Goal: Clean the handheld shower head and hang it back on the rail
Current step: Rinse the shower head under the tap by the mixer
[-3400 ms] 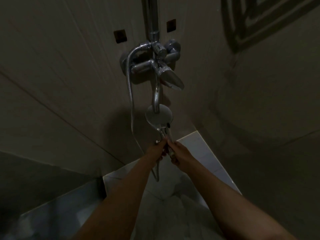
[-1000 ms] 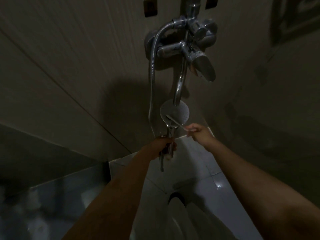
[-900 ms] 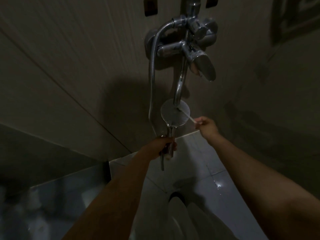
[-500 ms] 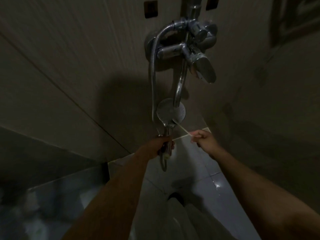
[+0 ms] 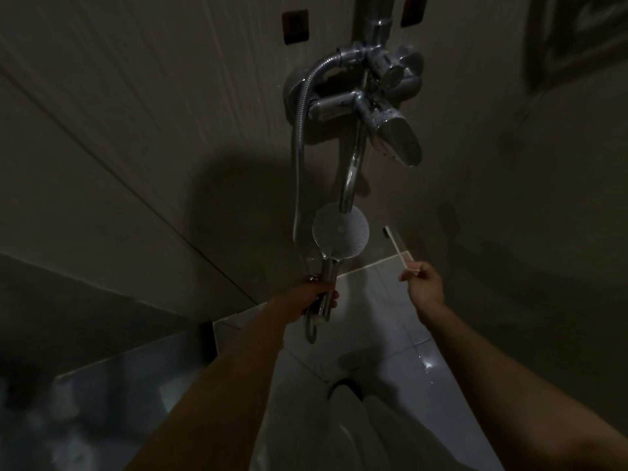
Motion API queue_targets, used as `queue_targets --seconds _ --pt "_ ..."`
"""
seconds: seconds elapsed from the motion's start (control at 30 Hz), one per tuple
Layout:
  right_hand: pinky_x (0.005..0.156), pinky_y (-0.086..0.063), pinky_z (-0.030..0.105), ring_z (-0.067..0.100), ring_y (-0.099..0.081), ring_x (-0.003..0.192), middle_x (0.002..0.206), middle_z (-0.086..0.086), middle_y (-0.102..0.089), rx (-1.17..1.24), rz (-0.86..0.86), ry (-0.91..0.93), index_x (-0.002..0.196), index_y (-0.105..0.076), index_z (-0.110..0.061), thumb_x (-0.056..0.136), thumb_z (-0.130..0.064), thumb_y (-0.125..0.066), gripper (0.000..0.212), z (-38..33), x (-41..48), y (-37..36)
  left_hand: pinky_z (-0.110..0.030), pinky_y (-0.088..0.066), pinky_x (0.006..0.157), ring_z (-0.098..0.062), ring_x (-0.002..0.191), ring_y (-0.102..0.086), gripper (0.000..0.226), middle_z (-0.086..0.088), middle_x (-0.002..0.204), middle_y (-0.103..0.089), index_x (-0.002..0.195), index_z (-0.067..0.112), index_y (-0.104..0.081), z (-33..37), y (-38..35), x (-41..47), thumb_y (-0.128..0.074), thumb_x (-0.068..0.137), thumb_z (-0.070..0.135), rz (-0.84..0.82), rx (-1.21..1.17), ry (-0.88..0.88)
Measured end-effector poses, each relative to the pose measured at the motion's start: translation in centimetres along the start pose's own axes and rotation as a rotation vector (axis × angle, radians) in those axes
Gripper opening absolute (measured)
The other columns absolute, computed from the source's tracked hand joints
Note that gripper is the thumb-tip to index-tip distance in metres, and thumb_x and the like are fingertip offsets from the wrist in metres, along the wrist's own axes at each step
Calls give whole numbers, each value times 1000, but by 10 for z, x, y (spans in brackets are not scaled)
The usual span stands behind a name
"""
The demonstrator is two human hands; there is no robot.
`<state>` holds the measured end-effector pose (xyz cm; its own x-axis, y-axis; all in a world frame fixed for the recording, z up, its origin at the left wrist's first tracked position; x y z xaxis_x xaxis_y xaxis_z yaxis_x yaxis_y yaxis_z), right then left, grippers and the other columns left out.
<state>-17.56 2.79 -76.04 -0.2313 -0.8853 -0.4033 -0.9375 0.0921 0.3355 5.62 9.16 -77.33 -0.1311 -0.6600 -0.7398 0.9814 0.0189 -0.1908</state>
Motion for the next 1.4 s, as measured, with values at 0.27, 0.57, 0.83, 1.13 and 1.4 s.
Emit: queue_targets --seconds 0.27,0.57,0.83,1.13,1.4 --pt "59 -36 25 12 -46 66 89 14 -59 15 -7 -65 71 -57 -12 84 8 -52 24 20 -13 14 -29 -50 67 -12 62 -64 12 -6 82 -63 87 14 -59 -29 15 -5 -51 96 15 76 50 36" --pt "72 -40 33 18 -50 79 95 15 -60 48 1 -100 72 -56 -16 89 4 -48 27 33 -25 33 -23 -49 55 -2 47 -63 18 7 51 -67 80 11 -58 3 18 5 -51 96 15 139 78 -41" --pt "79 -38 36 21 -51 85 98 16 -59 57 42 -121 73 -56 -14 90 3 -47 26 46 -24 59 -23 -47 63 0 51 -64 17 9 56 -69 84 11 -59 24 -20 17 -50 96 18 42 114 -59" --pt "73 -41 32 18 -49 78 92 12 -58 37 12 -123 76 -56 -17 91 1 -46 26 54 -30 56 -18 -53 54 -4 59 -65 13 -4 84 -64 104 6 -56 -10 -20 4 -52 95 14 42 123 -41" --pt "72 -39 33 21 -50 80 88 9 -58 2 -54 -114 82 -59 -14 91 2 -46 22 54 -38 35 -34 -49 81 -16 74 -64 13 -7 86 -66 88 10 -62 -27 12 -8 -53 95 16 83 50 -29"
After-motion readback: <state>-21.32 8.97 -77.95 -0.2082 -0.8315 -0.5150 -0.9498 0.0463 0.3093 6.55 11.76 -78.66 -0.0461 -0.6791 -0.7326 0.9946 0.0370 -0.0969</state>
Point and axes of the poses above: each hand's wrist, its own x-axis towards the middle knuckle, its own y-axis out of the back of the hand, z = x × y, the point moved 5 cm from there along x, towards the middle knuckle
